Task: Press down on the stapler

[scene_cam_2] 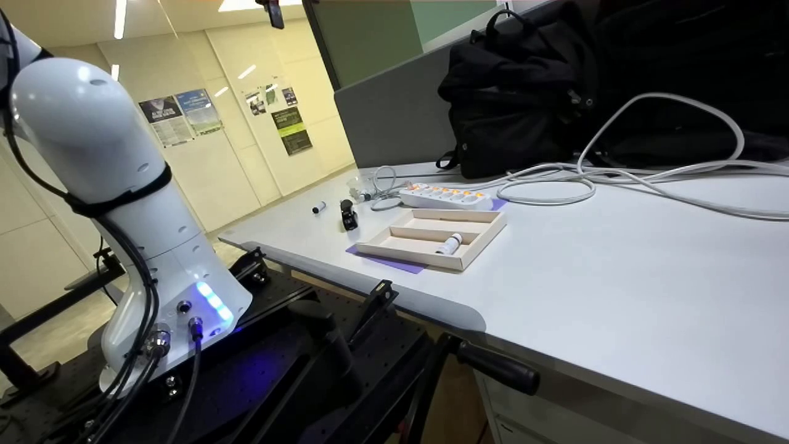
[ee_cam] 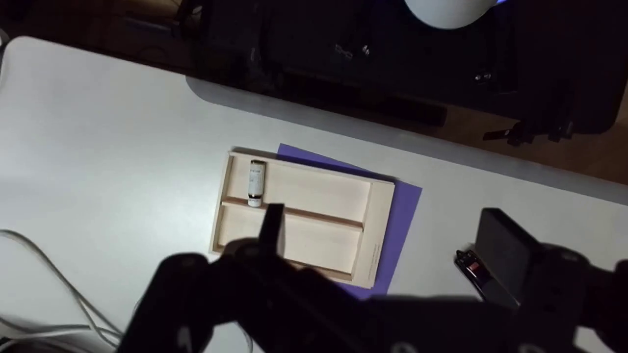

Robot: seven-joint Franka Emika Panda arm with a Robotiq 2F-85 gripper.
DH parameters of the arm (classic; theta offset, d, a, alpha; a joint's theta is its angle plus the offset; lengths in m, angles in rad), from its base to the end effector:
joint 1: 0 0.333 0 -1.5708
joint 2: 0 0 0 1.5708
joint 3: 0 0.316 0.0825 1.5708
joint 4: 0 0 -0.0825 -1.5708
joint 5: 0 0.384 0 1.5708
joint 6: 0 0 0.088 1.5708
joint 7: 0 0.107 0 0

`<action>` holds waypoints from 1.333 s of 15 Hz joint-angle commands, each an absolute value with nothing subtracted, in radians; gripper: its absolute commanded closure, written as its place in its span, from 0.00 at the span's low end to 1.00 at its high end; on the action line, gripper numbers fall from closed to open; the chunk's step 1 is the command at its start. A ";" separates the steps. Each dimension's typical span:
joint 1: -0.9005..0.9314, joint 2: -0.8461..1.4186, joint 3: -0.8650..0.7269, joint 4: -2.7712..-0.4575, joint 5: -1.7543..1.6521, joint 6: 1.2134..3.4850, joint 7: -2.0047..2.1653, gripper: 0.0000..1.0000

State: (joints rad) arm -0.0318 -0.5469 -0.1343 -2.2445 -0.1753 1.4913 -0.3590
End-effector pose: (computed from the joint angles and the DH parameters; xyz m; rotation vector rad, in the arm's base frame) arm 0.3538 -0.0880 0.5547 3.0518 0.3435 -0.3536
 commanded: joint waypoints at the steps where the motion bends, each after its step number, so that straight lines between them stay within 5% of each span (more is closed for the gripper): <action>1: 0.035 -0.517 -0.106 -2.318 -0.143 1.680 -0.373 0.00; 9: 0.202 -0.251 0.110 -2.408 -0.086 2.142 -0.323 0.00; 20: 0.194 -0.167 0.162 -2.397 -0.134 2.210 -0.257 0.00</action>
